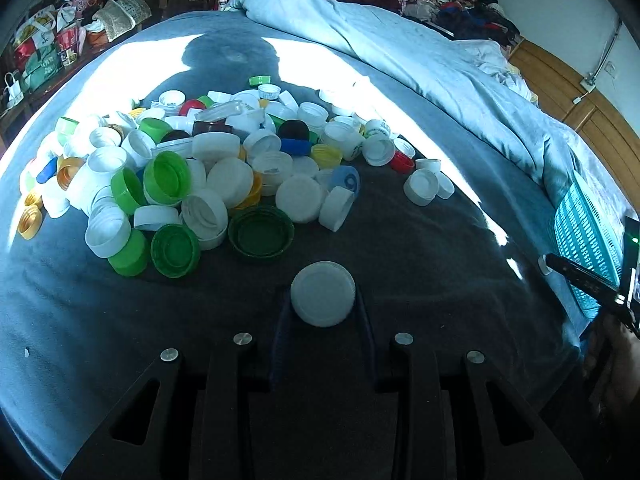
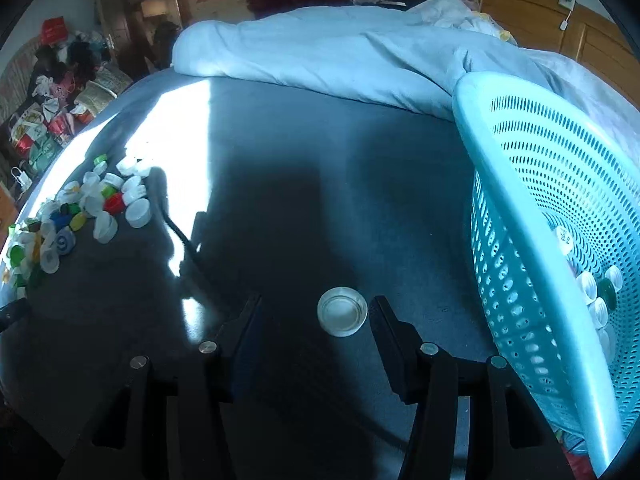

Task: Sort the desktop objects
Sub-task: 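Return to the cap pile and grasp a white cap with each gripper, then carry both white caps over the blue basket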

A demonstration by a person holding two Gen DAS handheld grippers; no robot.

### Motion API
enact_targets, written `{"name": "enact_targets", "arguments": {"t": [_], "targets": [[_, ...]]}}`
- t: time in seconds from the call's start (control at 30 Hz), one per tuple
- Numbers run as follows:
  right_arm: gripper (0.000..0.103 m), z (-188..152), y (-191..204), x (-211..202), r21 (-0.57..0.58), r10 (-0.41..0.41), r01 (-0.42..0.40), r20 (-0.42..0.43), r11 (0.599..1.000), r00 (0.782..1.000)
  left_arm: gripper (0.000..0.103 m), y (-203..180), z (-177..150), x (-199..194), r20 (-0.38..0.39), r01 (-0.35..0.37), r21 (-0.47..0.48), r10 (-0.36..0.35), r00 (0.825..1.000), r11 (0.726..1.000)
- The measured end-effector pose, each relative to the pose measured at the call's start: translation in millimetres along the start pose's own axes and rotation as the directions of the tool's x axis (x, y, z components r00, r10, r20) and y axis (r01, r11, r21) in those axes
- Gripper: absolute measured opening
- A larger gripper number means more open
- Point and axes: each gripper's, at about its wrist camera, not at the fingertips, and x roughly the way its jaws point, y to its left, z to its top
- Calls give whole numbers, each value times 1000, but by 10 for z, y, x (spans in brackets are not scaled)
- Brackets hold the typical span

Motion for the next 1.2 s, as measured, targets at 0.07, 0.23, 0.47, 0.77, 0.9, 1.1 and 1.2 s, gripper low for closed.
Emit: {"name": "enact_targets", "arguments": {"t": [0.07, 0.23, 0.47, 0.77, 0.9, 1.1, 1.2], "targets": [[50, -26, -35, 95, 14, -7, 7, -34, 1000, 999, 27, -15, -7, 19, -8, -1, 6, 1, 1000, 1000], [32, -52, -109, 120, 24, 43, -42, -64, 999, 997, 27, -53, -20, 21, -17, -11, 18, 11, 1000, 1000], [32, -39, 124, -561, -75, 151, -147, 53, 986, 987, 27, -315, 151, -294, 54, 3, 62, -7, 999, 998], [32, 257, 114, -1617, -149, 164, -128, 262, 980, 951, 27, -1061, 545, -648, 126, 4, 187, -28, 992, 982], [32, 365, -127, -1897, -122, 116, -80, 324, 989, 939, 27, -1555, 733, -671, 139, -5, 260, -32, 990, 966], [32, 468, -617, -2142, -45, 32, -16, 371, 999, 928, 27, -2380, 890, -627, 145, -6, 390, -55, 988, 921], [32, 468, -854, -2231, -6, -4, 7, 382, 1000, 924, 27, -2806, 929, -581, 137, 12, 446, -81, 987, 895]]}}
